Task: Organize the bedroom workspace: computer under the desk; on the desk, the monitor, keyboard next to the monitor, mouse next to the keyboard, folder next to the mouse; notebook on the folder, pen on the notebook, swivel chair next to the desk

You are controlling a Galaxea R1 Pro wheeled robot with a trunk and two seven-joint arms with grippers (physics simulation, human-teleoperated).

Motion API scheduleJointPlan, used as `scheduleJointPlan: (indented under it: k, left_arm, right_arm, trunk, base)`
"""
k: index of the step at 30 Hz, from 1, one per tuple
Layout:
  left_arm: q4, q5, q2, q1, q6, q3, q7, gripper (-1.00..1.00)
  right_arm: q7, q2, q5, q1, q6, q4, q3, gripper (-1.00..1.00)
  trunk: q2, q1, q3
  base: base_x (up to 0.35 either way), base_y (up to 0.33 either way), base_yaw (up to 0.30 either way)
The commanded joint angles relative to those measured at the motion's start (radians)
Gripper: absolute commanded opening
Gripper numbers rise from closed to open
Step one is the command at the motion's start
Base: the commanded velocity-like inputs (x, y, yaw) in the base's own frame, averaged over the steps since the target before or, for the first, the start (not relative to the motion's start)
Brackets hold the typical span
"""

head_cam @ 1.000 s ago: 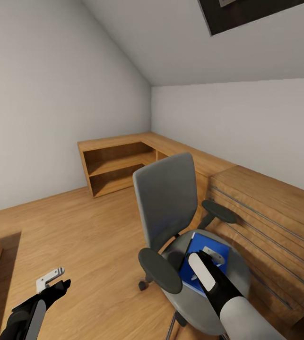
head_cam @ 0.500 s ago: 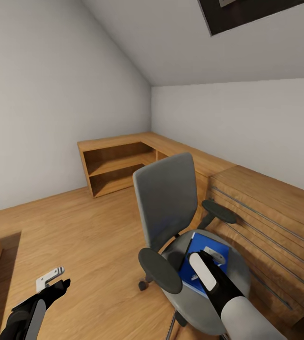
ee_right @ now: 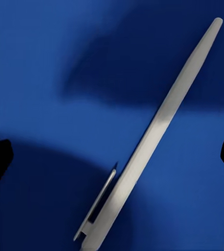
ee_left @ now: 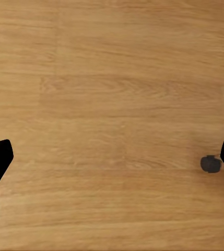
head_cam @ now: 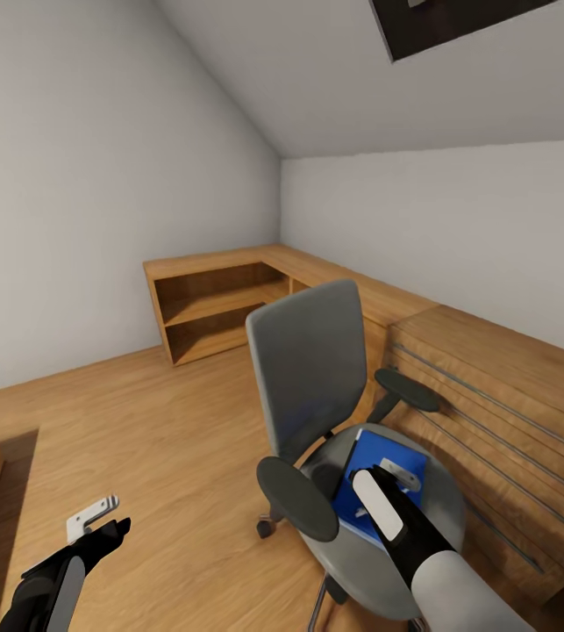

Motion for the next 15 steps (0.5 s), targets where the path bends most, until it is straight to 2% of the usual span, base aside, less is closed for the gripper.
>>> scheduleJointPlan:
  k: [1, 3, 9, 15]
  left_arm:
    - [-0.001, 0.011, 0.0, 0.0, 0.005, -0.001, 0.007, 1.0]
    - [-0.001, 0.011, 0.0, 0.0, 0.006, -0.001, 0.007, 1.0]
    - [-0.001, 0.011, 0.0, 0.0, 0.007, -0.001, 0.007, 1.0]
    - [-0.001, 0.011, 0.0, 0.0, 0.007, -0.001, 0.007, 1.0]
  right_arm:
    - [-0.006, -0.001, -0.004, -0.001, 0.005, -0.001, 0.002, 1.0]
    - [-0.006, -0.001, -0.004, -0.001, 0.005, -0.001, 0.002, 1.0]
    - [-0.006, -0.001, -0.004, -0.001, 0.005, -0.001, 0.001, 1.0]
    - [-0.006, -0.001, -0.004, -0.001, 0.005, -0.001, 0.001, 1.0]
  trunk:
    - [-0.008, 0.004, -0.004]
    - [-0.022, 0.012, -0.01]
    - [-0.022, 0.012, -0.01]
    - [-0.064, 0.035, -0.029]
  base:
    - [0.0, 0.0, 0.0]
    - [0.0, 0.0, 0.0]
    - [0.0, 0.0, 0.0]
    - [0.0, 0.0, 0.0]
